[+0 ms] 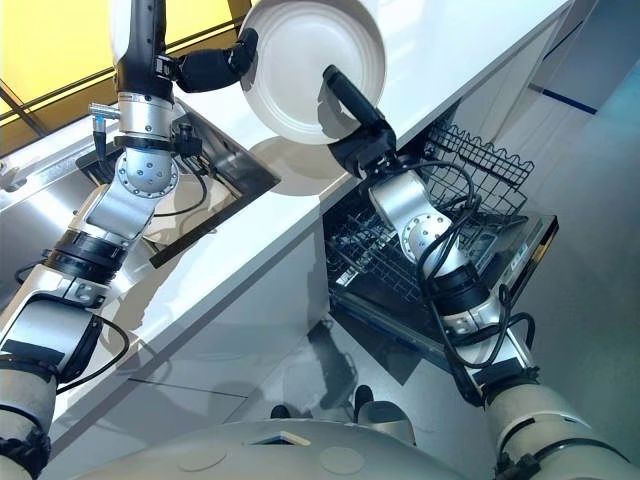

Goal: Pick up plates and place into dishwasher.

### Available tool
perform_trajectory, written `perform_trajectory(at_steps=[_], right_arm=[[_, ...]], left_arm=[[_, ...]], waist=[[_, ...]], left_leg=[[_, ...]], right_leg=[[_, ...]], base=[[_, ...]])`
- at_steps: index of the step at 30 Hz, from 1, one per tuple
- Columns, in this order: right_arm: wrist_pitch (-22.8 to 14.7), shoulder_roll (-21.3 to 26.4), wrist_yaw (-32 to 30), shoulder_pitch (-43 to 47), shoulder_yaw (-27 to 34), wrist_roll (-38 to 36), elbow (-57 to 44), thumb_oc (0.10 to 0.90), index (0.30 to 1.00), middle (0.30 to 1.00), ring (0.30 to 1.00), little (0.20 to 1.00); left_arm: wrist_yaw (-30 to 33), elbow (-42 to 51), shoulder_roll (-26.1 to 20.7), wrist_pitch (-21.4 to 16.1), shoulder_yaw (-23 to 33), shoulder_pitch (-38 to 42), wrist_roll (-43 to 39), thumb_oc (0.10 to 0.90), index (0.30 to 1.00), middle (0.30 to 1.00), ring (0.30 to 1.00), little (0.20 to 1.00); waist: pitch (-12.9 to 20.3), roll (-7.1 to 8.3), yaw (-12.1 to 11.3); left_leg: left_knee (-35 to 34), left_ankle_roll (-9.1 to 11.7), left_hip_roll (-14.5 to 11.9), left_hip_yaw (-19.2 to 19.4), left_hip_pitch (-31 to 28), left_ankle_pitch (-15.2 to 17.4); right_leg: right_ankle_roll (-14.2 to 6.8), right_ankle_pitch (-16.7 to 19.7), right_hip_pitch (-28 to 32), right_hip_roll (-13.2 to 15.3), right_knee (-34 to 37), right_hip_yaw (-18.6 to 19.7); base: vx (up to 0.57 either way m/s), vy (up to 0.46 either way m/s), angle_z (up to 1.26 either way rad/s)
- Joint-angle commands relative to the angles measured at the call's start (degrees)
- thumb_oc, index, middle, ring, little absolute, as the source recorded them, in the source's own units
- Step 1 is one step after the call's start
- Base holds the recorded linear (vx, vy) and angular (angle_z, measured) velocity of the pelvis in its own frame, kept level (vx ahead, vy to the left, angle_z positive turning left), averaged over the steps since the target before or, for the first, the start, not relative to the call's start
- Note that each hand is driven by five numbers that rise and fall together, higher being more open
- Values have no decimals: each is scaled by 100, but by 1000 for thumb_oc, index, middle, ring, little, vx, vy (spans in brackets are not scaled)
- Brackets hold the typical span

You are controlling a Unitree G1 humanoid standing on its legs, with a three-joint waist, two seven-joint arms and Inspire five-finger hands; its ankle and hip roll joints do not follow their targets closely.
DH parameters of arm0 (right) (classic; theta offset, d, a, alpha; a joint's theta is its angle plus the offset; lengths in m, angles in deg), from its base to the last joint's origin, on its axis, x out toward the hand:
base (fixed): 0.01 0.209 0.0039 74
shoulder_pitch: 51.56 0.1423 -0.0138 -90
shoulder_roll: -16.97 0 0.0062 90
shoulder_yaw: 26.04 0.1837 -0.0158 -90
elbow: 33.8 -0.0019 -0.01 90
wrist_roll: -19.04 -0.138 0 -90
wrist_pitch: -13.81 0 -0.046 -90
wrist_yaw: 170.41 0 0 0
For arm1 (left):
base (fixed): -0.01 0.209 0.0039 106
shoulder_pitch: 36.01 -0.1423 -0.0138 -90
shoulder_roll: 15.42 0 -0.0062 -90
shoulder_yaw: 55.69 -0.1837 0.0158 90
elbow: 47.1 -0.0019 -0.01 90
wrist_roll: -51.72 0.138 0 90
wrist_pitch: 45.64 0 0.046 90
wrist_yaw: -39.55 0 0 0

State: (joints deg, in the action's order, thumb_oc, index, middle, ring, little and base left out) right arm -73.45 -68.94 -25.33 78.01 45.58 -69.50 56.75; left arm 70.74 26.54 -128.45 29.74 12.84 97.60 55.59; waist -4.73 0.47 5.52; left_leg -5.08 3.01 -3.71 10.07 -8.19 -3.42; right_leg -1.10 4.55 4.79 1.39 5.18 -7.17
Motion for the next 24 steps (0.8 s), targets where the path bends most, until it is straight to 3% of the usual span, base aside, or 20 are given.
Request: perform_trajectory(at_steps=[1,5,7,11,15,18,24], right_arm=[[-1534,689,-423,1070,1670,815,583,100,300,300,300,200],[-2340,1137,-1204,1443,1862,1624,1462,100,300,300,300,200],[-3084,1296,-1828,1536,2014,2005,1812,100,300,300,300,200],[-3769,1573,-2779,1575,2255,2620,2063,100,300,300,300,200],[-3682,1839,-3069,1556,2364,2879,2224,100,300,300,300,200],[-3392,2015,-3025,1372,2497,3288,2329,100,300,300,300,200],[-2889,2316,-3121,824,2812,4599,2501,100,300,300,300,200]], left_arm=[[443,-226,-931,172,850,570,-270,800,900,900,900,900],[474,-56,-904,290,769,644,-147,800,900,900,900,900],[466,94,-848,370,757,563,-110,800,900,900,900,900],[390,436,-706,538,813,304,-10,800,900,900,900,900],[295,686,-695,660,898,88,-19,800,900,900,900,900],[247,706,-765,662,982,-55,-65,800,900,900,900,900],[248,667,-872,638,1182,-383,-112,800,900,900,900,900]], waist=[[621,6,-186],[641,26,-294],[654,39,-369],[648,69,-495],[643,80,-553],[632,77,-559],[630,54,-517]], left_leg=[[158,-120,318,-371,227,278],[161,-88,310,-470,250,272],[146,-83,311,-547,267,261],[144,-75,293,-709,304,225],[158,-62,275,-801,338,192],[157,-54,268,-826,355,175],[125,-52,248,-813,335,168]], right_leg=[[-256,-651,38,-234,-572,-263],[-228,-656,77,-252,-536,-288],[-214,-650,104,-269,-495,-275],[-180,-647,136,-300,-468,-265],[-165,-640,131,-315,-478,-261],[-164,-629,117,-324,-479,-244],[-177,-635,93,-339,-507,-191]], base=[[-3,-33,14],[2,-30,19],[11,-34,25],[18,-39,20],[19,-33,14],[17,-17,21],[30,-11,17]])
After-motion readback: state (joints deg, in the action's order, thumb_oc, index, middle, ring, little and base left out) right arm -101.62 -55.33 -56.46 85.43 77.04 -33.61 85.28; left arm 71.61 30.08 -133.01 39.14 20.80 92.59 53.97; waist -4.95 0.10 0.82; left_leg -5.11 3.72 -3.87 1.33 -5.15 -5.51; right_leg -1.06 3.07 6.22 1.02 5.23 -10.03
